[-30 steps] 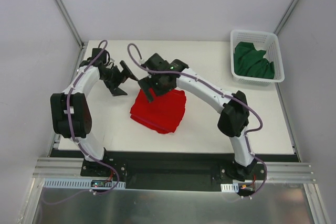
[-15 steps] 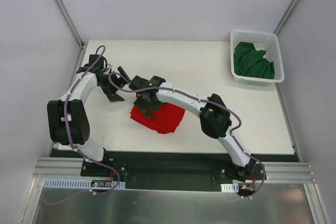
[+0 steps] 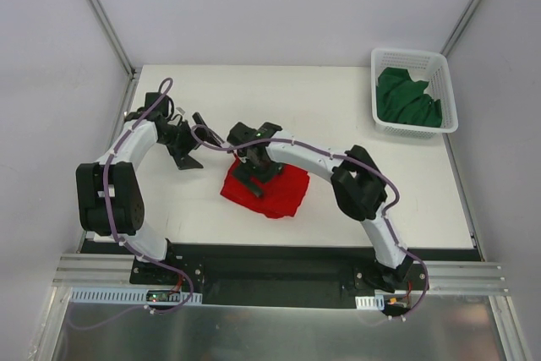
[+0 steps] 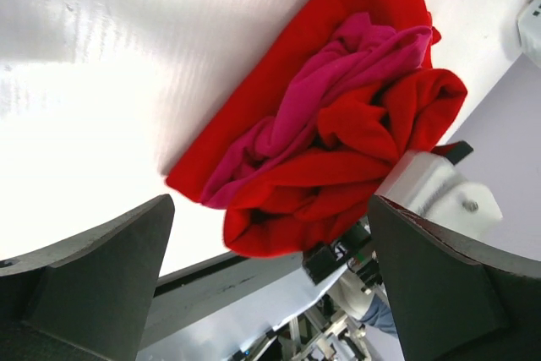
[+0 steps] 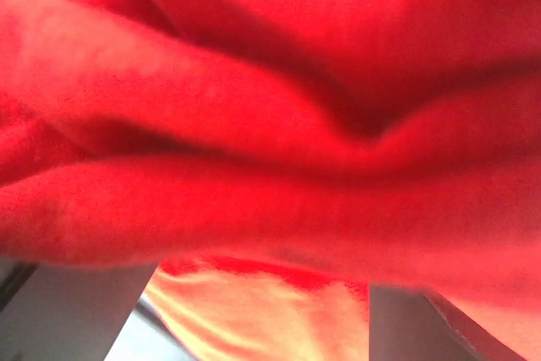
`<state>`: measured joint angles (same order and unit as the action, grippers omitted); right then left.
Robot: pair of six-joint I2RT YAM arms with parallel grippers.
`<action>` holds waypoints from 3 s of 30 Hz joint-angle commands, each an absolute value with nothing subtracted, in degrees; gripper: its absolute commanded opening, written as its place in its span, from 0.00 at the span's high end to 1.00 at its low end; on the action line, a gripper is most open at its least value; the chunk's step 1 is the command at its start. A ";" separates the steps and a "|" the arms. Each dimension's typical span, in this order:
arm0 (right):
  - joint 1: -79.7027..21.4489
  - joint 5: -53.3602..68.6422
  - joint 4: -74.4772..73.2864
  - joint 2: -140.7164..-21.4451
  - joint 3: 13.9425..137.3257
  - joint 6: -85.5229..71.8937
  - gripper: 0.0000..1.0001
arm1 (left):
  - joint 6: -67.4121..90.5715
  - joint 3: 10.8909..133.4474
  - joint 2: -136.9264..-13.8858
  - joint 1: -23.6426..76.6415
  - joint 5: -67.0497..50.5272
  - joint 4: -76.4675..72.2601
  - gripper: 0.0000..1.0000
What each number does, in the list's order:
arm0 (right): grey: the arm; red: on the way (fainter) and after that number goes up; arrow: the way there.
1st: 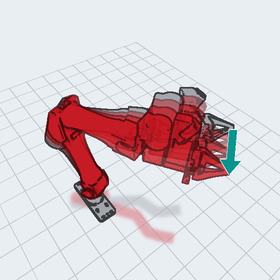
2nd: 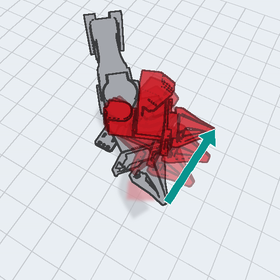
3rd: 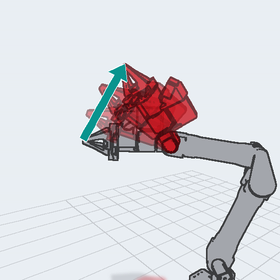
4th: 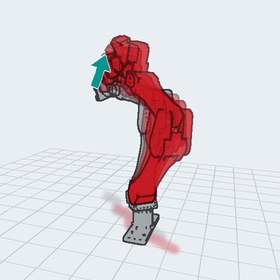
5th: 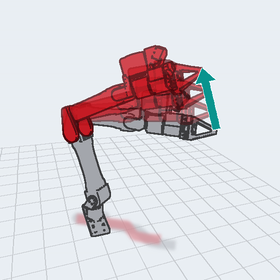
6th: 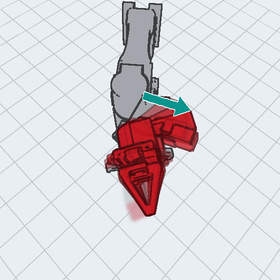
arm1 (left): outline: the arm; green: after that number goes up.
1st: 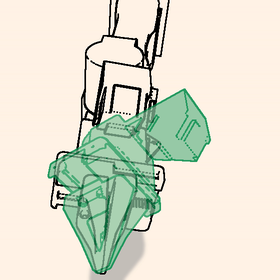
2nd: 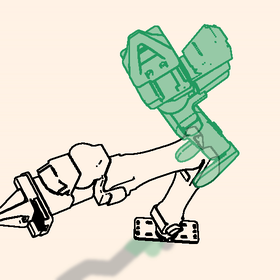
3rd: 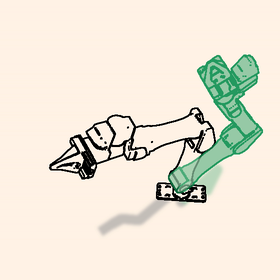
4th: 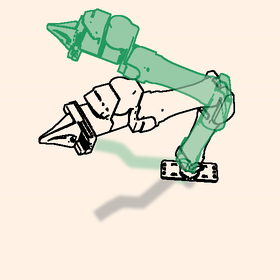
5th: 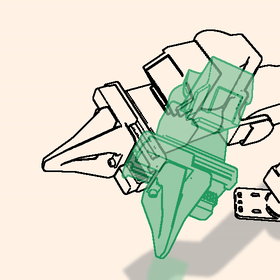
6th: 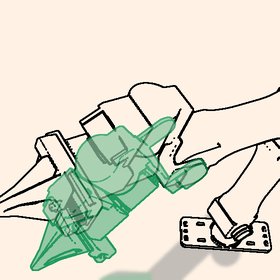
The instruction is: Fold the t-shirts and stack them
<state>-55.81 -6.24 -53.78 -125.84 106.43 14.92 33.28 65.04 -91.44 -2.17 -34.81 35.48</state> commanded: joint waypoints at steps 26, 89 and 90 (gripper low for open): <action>-50.63 -11.69 -80.51 -100.37 106.00 -13.58 0.04 | 30.67 67.67 -94.83 -1.58 -40.78 36.56 0.01; -42.37 5.90 -69.78 -116.72 89.20 -4.32 0.04 | 32.34 61.35 -90.18 -1.58 -46.23 30.94 0.01; -42.28 4.93 -71.18 -116.54 90.25 -2.39 0.04 | 32.52 60.91 -90.09 -1.50 -46.14 30.76 0.01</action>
<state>-43.16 8.51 -61.89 -116.14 88.84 -15.55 31.51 61.63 -92.23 -1.85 -44.97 31.77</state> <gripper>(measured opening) 0.961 0.993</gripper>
